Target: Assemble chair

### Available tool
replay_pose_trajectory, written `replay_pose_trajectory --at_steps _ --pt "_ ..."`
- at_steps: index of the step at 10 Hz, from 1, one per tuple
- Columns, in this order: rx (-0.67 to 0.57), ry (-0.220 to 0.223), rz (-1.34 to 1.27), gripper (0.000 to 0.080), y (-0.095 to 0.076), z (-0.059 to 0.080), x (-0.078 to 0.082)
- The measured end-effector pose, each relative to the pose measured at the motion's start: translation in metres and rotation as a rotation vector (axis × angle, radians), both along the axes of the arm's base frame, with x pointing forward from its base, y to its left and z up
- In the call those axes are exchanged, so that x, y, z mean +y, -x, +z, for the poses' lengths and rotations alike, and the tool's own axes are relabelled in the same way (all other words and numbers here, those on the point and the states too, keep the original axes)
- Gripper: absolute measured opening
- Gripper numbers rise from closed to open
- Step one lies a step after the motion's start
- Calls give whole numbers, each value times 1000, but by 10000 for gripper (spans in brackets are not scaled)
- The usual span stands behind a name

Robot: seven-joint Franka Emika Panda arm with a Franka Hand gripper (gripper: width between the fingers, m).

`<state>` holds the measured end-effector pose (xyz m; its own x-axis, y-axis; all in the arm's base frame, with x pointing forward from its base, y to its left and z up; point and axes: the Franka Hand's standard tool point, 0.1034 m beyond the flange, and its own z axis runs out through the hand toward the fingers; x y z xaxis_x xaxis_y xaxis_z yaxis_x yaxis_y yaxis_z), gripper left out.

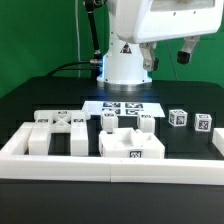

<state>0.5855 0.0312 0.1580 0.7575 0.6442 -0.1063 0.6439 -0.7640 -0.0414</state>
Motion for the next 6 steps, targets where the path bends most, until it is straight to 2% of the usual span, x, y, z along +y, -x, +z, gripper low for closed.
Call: replay_pose_trajectory --at_steps 6 --pt "-18 -4 -5 650 -3 -3 -2"
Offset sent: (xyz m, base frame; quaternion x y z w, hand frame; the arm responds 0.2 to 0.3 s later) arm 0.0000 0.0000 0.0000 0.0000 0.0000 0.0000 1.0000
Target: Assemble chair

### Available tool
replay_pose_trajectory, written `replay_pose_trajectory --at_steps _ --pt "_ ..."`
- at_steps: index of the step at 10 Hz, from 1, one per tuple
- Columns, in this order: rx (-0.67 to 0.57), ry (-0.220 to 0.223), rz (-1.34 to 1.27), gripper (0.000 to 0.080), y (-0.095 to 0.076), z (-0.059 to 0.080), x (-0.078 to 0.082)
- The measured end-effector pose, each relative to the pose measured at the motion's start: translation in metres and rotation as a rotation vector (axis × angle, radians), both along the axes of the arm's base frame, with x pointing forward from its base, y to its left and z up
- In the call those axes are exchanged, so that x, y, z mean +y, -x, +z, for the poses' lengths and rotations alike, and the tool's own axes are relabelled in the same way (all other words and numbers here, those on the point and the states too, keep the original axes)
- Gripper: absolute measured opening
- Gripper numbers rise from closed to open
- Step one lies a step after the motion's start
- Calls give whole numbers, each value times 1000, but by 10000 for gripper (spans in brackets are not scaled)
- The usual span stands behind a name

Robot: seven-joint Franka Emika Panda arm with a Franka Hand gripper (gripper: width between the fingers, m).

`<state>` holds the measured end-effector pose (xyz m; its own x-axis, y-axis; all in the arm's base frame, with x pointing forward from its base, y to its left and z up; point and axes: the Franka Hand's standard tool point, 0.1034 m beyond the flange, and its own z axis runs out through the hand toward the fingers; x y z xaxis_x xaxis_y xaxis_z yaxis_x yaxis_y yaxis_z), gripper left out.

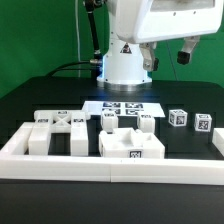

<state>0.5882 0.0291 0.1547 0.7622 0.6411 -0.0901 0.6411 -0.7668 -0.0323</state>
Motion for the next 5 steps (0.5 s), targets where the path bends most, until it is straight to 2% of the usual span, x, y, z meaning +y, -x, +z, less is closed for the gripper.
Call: replay_pose_trajectory --at_steps 2,5 --pt "-60 -8 -24 650 -8 -18 -13" --pt "-119 -19 -12 650 -15 -43 -20"
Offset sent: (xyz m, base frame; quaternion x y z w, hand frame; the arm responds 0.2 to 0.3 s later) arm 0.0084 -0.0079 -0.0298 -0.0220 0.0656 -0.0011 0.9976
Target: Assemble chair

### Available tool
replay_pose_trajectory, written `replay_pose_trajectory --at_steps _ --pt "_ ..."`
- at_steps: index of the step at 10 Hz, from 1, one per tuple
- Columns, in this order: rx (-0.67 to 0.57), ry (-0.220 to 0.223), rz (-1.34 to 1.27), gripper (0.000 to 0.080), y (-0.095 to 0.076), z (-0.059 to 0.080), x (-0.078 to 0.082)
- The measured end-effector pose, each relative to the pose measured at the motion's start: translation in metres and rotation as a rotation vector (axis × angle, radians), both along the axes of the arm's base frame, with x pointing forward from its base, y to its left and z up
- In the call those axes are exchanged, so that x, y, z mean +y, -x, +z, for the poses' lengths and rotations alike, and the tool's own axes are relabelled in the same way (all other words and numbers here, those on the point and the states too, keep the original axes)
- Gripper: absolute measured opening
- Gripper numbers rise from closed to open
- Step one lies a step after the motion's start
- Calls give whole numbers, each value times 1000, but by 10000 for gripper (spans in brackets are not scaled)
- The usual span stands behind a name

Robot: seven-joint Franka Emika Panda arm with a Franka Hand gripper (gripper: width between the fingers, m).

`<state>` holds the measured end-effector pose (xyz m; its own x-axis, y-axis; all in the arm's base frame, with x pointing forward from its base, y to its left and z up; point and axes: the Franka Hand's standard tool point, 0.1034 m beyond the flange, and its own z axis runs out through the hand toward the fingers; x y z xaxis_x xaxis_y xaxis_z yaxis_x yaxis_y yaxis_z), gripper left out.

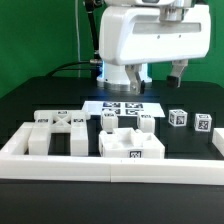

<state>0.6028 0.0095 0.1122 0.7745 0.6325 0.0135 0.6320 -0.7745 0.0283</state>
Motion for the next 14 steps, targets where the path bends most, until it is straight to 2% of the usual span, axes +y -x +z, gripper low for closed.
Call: replay_pose_trajectory --at_steps 5,6,8,9,10,14 --pt "4 0 0 650 1 -1 1" --pt "14 -17 -99 650 11 -9 -4" --pt "41 -21 -239 650 26 -30 -3" --pt "50 -25 -253 650 28 -43 -6" --pt "53 -28 -255 650 29 -48 -7" --pt "60 -29 -269 650 31 -50 -4"
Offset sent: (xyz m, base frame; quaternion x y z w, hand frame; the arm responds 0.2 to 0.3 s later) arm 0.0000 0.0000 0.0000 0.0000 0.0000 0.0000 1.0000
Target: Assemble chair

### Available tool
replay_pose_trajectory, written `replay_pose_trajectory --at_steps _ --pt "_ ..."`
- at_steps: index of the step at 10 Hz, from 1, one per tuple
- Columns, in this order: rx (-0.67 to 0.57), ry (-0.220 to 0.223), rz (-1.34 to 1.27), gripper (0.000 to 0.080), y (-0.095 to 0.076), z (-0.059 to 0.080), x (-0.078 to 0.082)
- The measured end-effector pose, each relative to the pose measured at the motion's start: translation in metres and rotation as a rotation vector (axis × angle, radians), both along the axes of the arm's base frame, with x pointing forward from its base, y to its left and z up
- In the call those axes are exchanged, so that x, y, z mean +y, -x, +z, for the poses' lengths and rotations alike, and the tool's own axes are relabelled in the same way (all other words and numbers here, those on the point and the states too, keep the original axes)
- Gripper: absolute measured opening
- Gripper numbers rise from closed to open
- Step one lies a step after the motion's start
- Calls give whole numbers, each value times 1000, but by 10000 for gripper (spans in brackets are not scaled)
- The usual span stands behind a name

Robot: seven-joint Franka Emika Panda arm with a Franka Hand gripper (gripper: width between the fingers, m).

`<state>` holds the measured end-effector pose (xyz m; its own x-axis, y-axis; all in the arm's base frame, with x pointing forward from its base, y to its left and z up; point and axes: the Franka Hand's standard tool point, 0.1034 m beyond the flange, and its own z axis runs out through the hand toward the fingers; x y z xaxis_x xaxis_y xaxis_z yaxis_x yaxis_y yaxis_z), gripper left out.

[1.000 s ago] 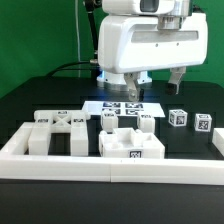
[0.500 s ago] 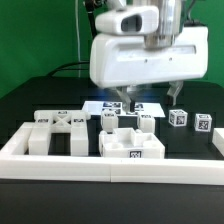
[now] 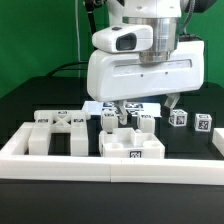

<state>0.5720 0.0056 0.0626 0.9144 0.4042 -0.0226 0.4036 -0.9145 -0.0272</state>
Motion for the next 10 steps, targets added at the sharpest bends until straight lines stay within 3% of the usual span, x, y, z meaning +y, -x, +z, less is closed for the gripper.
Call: replay_pose_trajectory --at_steps 2,8,10 --pt "11 -8 -43 650 6 -18 4" --pt "14 -11 -41 650 12 -50 7" --pt "20 -12 -37 650 14 -54 9"
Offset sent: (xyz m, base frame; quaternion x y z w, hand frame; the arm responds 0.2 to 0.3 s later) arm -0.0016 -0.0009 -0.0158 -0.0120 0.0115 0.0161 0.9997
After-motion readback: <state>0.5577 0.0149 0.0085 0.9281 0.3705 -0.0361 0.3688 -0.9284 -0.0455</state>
